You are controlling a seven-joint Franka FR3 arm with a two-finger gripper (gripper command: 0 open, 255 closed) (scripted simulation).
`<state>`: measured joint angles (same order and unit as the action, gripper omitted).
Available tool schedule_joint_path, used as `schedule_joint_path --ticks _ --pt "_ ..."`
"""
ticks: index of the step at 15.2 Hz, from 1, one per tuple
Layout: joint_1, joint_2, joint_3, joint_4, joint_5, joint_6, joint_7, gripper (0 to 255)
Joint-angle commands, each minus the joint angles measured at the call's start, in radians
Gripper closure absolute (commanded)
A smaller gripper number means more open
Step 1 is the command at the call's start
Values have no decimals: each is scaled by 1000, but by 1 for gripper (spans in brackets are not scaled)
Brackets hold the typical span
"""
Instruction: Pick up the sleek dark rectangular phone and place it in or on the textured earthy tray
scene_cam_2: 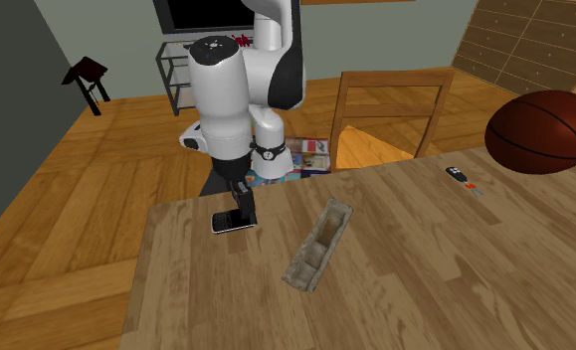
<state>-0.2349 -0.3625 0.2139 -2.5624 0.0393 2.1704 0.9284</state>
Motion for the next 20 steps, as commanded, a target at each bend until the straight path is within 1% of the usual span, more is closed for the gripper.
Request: schedule_joint_path --ticks 1,8,16,17,20 --pt "-28 53 17 7 -17 48 98 0" --pt "-35 122 24 -44 -34 167 111 0" --pt "-35 122 24 -44 -34 166 111 0" --pt "-35 122 24 -44 -34 166 111 255" --pt "-35 123 23 -44 -35 167 111 255"
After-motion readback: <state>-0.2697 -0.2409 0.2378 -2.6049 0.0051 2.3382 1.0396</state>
